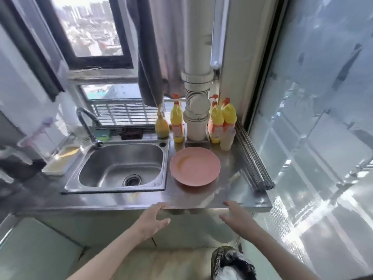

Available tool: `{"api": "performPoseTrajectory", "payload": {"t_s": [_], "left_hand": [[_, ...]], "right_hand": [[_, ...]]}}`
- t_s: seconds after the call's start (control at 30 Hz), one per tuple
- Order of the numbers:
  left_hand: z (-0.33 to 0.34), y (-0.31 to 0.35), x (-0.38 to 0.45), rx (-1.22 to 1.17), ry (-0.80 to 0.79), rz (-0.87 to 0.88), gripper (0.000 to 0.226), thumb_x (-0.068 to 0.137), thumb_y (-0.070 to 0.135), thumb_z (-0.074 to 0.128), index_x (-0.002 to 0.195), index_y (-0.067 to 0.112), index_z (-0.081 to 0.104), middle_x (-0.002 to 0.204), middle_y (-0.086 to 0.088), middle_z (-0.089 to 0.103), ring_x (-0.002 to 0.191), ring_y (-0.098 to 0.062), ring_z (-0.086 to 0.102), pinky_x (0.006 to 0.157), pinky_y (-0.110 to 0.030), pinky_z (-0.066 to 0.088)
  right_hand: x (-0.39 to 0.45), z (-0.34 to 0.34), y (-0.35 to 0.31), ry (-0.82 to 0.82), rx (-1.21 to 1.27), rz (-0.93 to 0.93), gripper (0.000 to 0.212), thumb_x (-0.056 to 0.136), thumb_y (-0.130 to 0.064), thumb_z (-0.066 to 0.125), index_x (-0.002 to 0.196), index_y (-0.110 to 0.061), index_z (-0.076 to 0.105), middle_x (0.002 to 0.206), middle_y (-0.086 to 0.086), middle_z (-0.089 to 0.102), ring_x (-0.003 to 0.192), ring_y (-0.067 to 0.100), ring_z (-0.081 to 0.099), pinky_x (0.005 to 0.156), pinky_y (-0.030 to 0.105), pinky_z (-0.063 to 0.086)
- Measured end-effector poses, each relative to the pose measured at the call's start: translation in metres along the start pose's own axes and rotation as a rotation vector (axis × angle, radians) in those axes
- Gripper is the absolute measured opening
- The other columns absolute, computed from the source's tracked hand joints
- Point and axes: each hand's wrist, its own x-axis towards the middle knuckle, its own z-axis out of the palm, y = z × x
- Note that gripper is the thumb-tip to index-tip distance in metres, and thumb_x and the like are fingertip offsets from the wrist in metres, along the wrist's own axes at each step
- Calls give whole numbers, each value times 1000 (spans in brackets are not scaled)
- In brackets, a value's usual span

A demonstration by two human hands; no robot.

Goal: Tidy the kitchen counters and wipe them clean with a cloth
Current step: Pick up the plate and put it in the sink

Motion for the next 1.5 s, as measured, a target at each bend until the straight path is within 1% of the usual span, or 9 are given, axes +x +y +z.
{"api": "performPoseTrajectory", "payload": {"t_s": [0.3, 0.4, 0.57, 0.67, 0.83, 1.07, 1.2, 1.37, 1.5], "left_hand": [[-44, -57, 27, -323, 188, -188, 30, 84, 12, 61, 110, 21, 47, 118, -10, 54, 98, -18, 55, 79, -22, 41], [-50, -72, 65, -311, 141, -201, 28, 84, 14, 61, 108, 22, 48, 114, -8, 56, 94, -16, 56, 70, -16, 43], [-72, -89, 146, -340, 76, -228, 31, 84, 8, 60, 113, 11, 49, 110, -12, 59, 83, -18, 57, 63, -22, 43], [-85, -88, 184, -354, 28, -238, 34, 85, 3, 58, 117, 4, 48, 98, -8, 59, 77, -15, 57, 56, -18, 42], [-100, -80, 225, -377, -86, -211, 32, 87, 8, 55, 118, 8, 47, 107, -12, 59, 81, -19, 60, 57, -16, 45], [-128, -73, 250, -593, -56, -201, 32, 87, 26, 57, 117, 21, 46, 103, -10, 65, 80, -19, 66, 66, -26, 52], [-153, -95, 242, -728, 190, -180, 34, 86, 15, 60, 117, 15, 48, 96, -6, 66, 82, -24, 66, 55, -22, 54], [-180, -143, 226, -881, 394, -431, 36, 84, 18, 62, 114, 12, 43, 81, -11, 65, 59, -23, 64, 49, -28, 55], [-194, -188, 207, -945, 533, -581, 36, 87, 12, 58, 116, 9, 38, 84, -5, 59, 57, -16, 64, 49, -25, 50]], "right_hand": [[91, 31, -32, 43, 110, 5, 45, 86, -11, 57, 129, -3, 43, 125, 12, 51, 119, 27, 48, 91, 28, 36], [131, 39, -23, 161, 280, 176, 40, 85, -12, 57, 122, -2, 43, 114, 13, 52, 108, 27, 50, 89, 33, 40], [196, 50, -14, 276, 731, 586, 15, 91, -14, 51, 96, -1, 45, 78, 14, 52, 61, 23, 51, 54, 33, 45], [222, 66, -12, 371, 899, 704, 13, 93, -7, 47, 102, 2, 49, 75, 14, 51, 59, 25, 50, 38, 28, 49], [231, 76, -24, 436, 840, 699, 16, 84, 5, 37, 84, -7, 47, 87, 17, 53, 85, 33, 54, 77, 51, 54], [254, 58, -67, 258, 632, 448, 30, 80, -9, 44, 105, -24, 51, 100, 9, 62, 90, 28, 61, 68, 41, 58], [288, 56, -124, 130, 549, 321, 21, 77, -7, 47, 94, -19, 53, 95, 11, 62, 87, 28, 63, 61, 37, 59], [334, 91, -184, -55, 528, 244, 21, 83, 3, 44, 84, -17, 53, 74, 4, 59, 59, 16, 57, 44, 22, 51], [380, 150, -198, -131, 395, 233, 13, 83, -13, 44, 91, -17, 53, 89, 10, 63, 77, 28, 64, 66, 42, 58]]}}
